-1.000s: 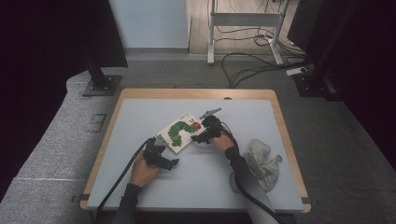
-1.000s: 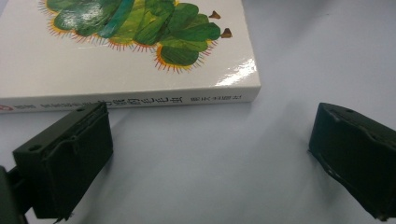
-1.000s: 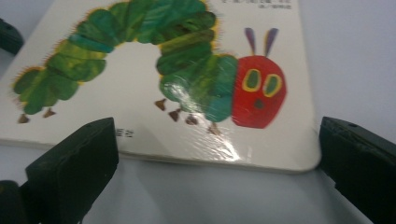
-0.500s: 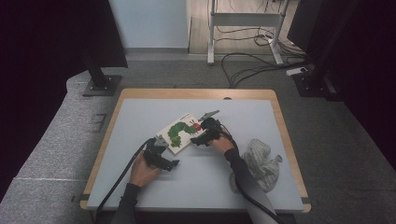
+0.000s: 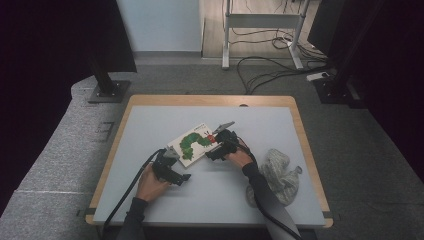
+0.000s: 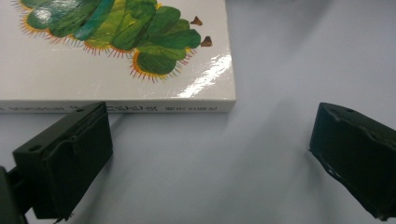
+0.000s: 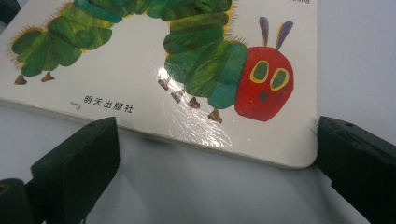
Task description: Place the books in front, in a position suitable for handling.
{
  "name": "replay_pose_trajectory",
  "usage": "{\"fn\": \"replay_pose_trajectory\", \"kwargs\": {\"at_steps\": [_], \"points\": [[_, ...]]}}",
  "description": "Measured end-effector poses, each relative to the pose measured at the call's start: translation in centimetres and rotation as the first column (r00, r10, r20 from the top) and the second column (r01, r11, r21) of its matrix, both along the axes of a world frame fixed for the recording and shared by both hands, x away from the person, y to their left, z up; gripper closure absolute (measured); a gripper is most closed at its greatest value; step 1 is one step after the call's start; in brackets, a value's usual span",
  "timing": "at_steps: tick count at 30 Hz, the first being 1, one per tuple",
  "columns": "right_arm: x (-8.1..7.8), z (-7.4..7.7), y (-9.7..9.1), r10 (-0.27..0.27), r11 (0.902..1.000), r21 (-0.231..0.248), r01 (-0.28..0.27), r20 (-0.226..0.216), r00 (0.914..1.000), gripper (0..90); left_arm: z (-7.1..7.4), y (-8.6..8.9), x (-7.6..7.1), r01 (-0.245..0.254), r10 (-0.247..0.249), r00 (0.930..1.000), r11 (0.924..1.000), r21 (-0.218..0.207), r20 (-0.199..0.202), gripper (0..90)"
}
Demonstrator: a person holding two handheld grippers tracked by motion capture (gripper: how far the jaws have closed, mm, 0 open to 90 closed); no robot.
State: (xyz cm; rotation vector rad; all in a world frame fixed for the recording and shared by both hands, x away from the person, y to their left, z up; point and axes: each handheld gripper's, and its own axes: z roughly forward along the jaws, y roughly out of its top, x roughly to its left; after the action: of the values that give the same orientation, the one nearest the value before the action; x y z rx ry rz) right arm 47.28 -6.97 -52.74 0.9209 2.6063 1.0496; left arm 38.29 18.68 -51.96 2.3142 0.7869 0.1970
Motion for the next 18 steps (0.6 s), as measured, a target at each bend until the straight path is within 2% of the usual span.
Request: {"fn": "replay_pose_trajectory", "kwargs": {"at_steps": [2, 5, 7, 9, 12, 14, 17, 18], "points": [[-0.1, -0.1, 0.0, 0.000, 1.0000, 0.001, 0.000, 0.008, 1.0000, 0.6, 0.8, 0.3, 0.1, -0.014, 0.014, 0.9994, 0.9997, -0.023, 0.032, 0.0], [-0.1, -0.1, 0.0, 0.000, 1.0000, 0.002, 0.000, 0.009, 1.0000, 0.4, 1.7, 0.9, 0.7, -0.039, 0.041, 0.9977, 0.9980, -0.050, 0.053, 0.0], [-0.1, -0.1, 0.0, -0.002, 1.0000, 0.003, 0.001, 0.009, 1.0000, 0.3, 1.9, 1.3, 1.3, -0.053, 0.055, 0.9972, 0.9980, -0.034, 0.051, 0.0], [-0.1, -0.2, 0.1, 0.000, 1.0000, 0.002, 0.000, 0.012, 0.9999, 0.0, 1.9, 1.4, 2.0, -0.059, 0.058, 0.9966, 0.9983, 0.005, 0.059, 0.0], [-0.1, -0.2, 0.2, 0.000, 1.0000, -0.001, 0.000, 0.013, 0.9999, 0.0, 1.8, 1.7, 3.3, -0.076, 0.075, 0.9957, 0.9971, 0.011, 0.054, 0.0], [-0.1, -0.2, 0.2, -0.002, 1.0000, -0.001, 0.002, 0.012, 0.9999, 0.0, 1.6, 1.8, 4.2, -0.087, 0.084, 0.9951, 0.9953, 0.043, 0.053, 0.0], [-0.1, -0.2, 0.2, -0.001, 1.0000, -0.004, 0.002, 0.013, 0.9999, 0.0, 1.2, 2.1, 5.4, -0.097, 0.094, 0.9947, 0.9930, 0.067, 0.042, 0.0], [-0.1, -0.2, 0.2, -0.001, 1.0000, -0.005, 0.001, 0.015, 0.9999, 0.0, 1.1, 2.1, 5.7, -0.096, 0.095, 0.9950, 0.9938, 0.056, 0.032, 0.0]]}}
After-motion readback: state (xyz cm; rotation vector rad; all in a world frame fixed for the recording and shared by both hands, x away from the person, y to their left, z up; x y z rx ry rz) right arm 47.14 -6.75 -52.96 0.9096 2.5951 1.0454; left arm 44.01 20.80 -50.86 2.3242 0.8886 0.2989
